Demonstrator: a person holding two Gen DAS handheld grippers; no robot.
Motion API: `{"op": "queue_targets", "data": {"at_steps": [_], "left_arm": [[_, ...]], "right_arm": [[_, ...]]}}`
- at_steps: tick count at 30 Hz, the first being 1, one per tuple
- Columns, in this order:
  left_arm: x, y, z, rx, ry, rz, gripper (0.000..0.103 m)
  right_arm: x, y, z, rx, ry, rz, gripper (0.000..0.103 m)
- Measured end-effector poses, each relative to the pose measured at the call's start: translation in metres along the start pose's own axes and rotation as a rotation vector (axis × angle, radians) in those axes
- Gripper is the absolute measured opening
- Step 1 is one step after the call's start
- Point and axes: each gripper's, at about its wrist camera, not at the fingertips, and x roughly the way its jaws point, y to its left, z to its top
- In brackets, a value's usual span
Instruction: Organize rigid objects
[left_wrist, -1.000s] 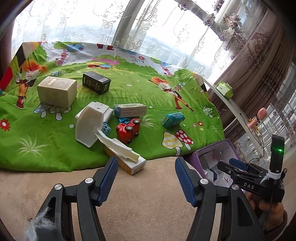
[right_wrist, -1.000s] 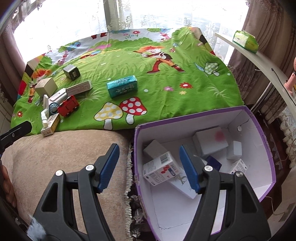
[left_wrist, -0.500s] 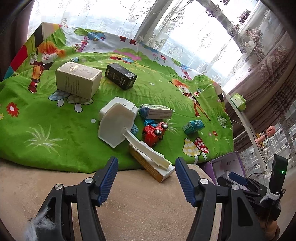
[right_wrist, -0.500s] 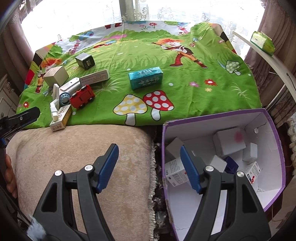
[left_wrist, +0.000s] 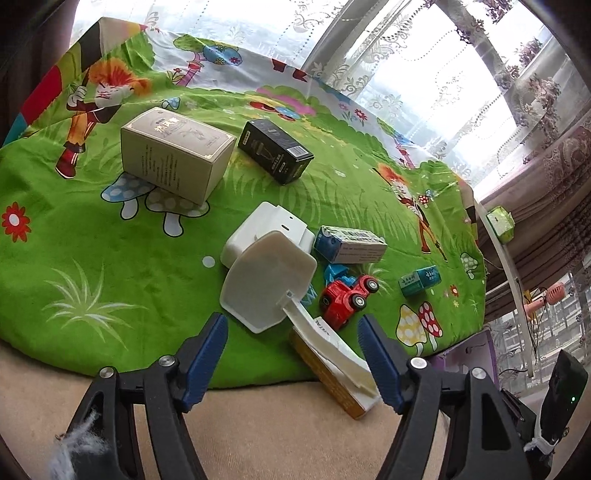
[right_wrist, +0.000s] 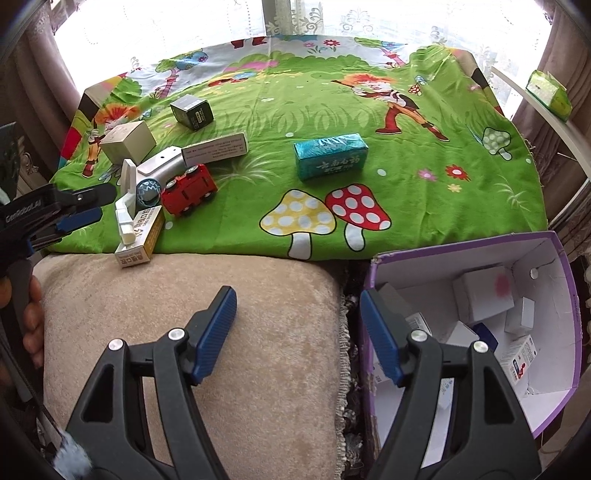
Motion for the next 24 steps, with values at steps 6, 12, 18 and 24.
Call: {"op": "queue_targets", "data": {"at_steps": [6, 12, 18, 24], "left_arm": [[0.017, 0.006, 0.014, -0.014, 0.031, 0.032, 0.083], [0.029, 0.010, 0.025, 0.010, 0.058, 0.032, 0.083], [0.042, 0.007, 0.027, 0.054, 0.109, 0.012, 0.083], [0.043, 0.008, 0.025, 0.079, 0.111, 0.026, 0.066]], "right_arm": [[0.005, 0.004, 0.004, -0.005, 0.008, 0.015, 0.073], [0.010, 0.008, 0.009, -0.007, 0.015, 0.029, 0.074], [0.016, 0.014, 0.015, -0.009, 0.028, 0.061, 0.074], [0.020, 0.023, 0.022, -0.015, 0.032, 0.085, 0.074]]}}
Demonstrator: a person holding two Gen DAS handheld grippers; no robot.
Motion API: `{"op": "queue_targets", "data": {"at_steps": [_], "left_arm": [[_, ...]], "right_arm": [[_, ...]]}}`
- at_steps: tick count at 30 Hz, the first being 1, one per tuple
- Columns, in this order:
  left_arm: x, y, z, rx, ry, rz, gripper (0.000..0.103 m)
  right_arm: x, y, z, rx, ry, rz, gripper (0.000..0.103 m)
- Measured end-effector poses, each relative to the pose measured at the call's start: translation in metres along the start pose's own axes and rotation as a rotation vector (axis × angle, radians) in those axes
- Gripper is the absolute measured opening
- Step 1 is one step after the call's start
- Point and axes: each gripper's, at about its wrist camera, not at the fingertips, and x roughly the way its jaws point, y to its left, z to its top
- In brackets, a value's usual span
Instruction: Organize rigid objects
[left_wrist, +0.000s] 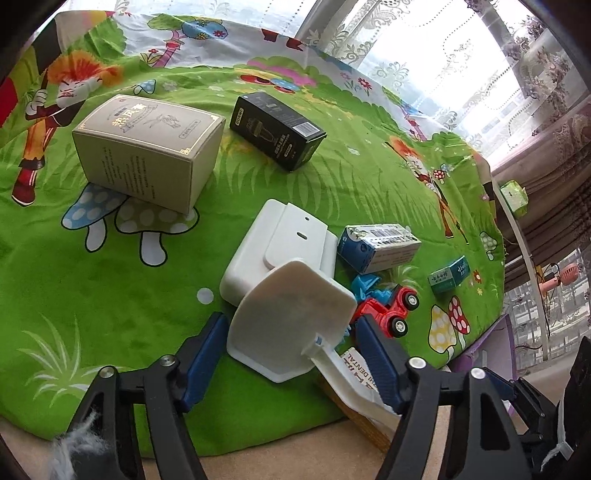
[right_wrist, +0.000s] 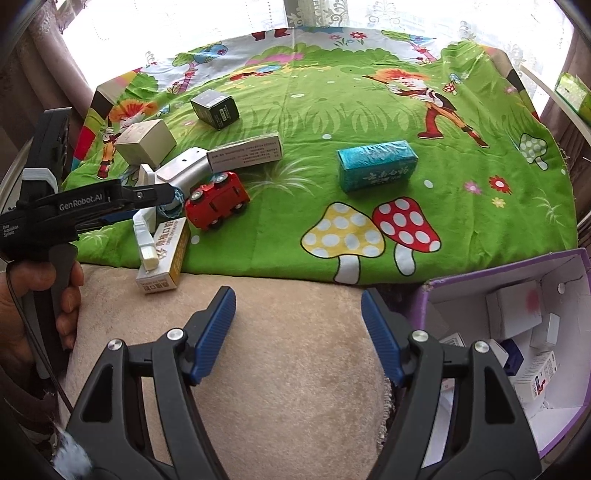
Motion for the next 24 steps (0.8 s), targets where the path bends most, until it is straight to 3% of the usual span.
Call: {"op": "queue_targets", "data": {"at_steps": [12, 20, 24], "left_arm": [[-0.017, 0.016, -0.007, -0.032, -0.038, -0.038, 0.062], [-0.039, 0.028, -0.021, -0.036, -0.077, -0.021, 0.062], [-0.052, 0.031, -0.029, -0.023, -0.112, 0.029, 0.061]], "right_arm": [[0.002, 0.030, 0.015, -0.018, -0.014, 0.080, 0.074], [0.008, 0.054, 0.024, -0.059, -0.017, 0.103, 0.074], [0.017, 0.070, 0.029, -0.095, 0.005, 0.115, 0.074]]}}
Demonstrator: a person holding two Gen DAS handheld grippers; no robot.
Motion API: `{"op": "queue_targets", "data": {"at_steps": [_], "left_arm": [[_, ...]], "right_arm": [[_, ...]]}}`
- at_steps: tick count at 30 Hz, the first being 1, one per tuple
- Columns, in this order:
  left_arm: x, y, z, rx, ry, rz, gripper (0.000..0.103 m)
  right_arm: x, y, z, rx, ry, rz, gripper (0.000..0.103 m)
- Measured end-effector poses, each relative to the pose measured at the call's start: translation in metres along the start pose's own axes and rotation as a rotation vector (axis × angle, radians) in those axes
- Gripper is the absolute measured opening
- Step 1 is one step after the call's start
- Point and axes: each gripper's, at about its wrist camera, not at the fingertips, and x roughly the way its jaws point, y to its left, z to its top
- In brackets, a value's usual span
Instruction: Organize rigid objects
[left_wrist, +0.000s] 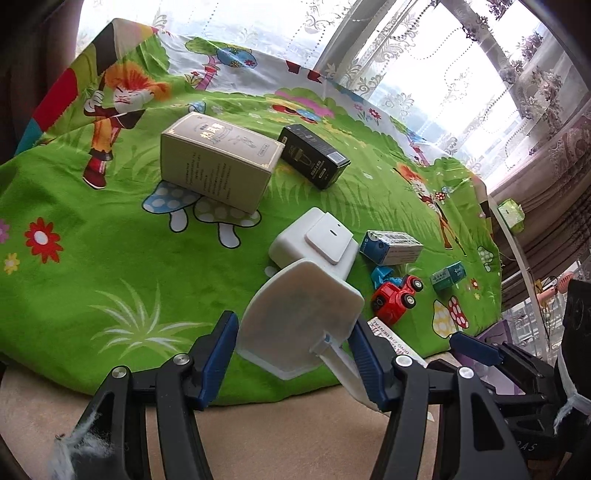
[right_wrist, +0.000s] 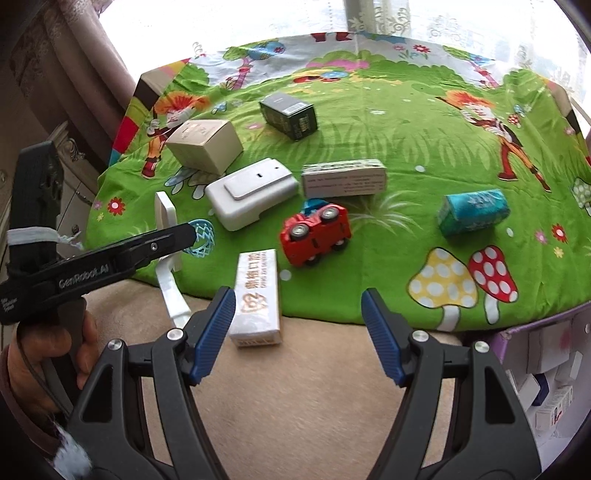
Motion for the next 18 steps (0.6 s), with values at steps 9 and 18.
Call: {"op": "queue_targets", "data": {"at_steps": [9, 18], "left_arm": [[-0.015, -0.008, -0.008, 0.066, -0.039, 0.101, 0.061], [-0.023, -0.024, -0.015, 0.110, -0.066, 0.157, 0.061]], "right_arm": [[0.031, 0.025, 0.007, -0.114, 0.072, -0.036, 0.072], [0.033, 0.028, 0.000, -0.145, 0.083, -0.031, 0.034]]}}
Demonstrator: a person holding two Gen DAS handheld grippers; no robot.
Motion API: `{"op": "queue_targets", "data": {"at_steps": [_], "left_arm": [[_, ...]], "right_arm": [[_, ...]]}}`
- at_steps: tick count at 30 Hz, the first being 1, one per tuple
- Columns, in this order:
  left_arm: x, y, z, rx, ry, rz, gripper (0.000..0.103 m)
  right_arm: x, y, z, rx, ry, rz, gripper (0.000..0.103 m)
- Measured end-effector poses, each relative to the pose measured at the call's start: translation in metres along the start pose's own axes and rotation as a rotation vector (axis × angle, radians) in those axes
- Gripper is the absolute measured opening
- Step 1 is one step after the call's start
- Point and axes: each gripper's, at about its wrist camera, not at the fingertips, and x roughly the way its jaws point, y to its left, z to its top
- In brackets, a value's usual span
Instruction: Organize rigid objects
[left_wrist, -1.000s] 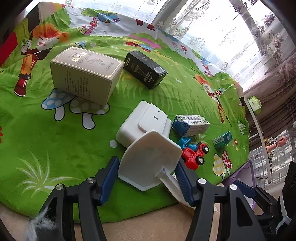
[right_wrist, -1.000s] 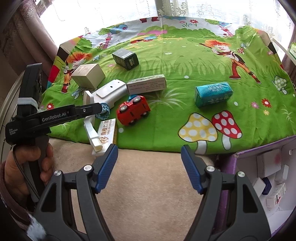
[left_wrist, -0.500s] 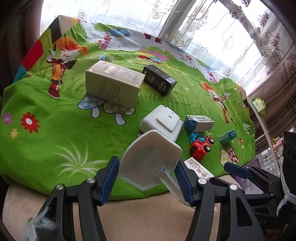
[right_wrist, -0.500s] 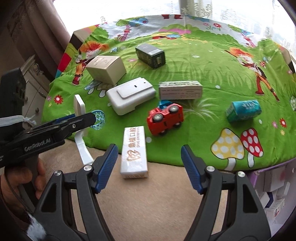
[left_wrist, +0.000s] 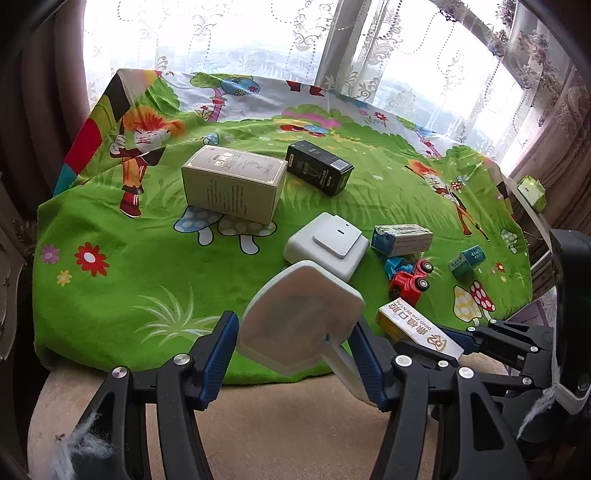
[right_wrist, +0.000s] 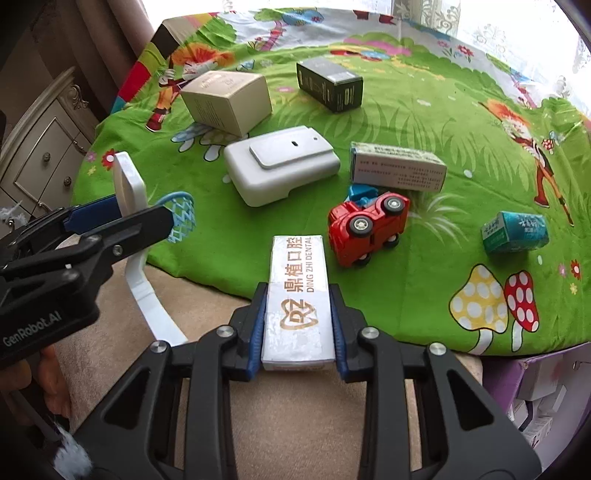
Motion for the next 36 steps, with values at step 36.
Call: {"op": "queue_targets", "data": {"at_steps": [36], "left_arm": [[-0.030, -0.150, -0.017, 0.307, -0.034, -0.125, 0.061]], "right_arm": [[-0.098, -0.100, -0.076, 0.248, -0.166, -0.133, 0.034]]}}
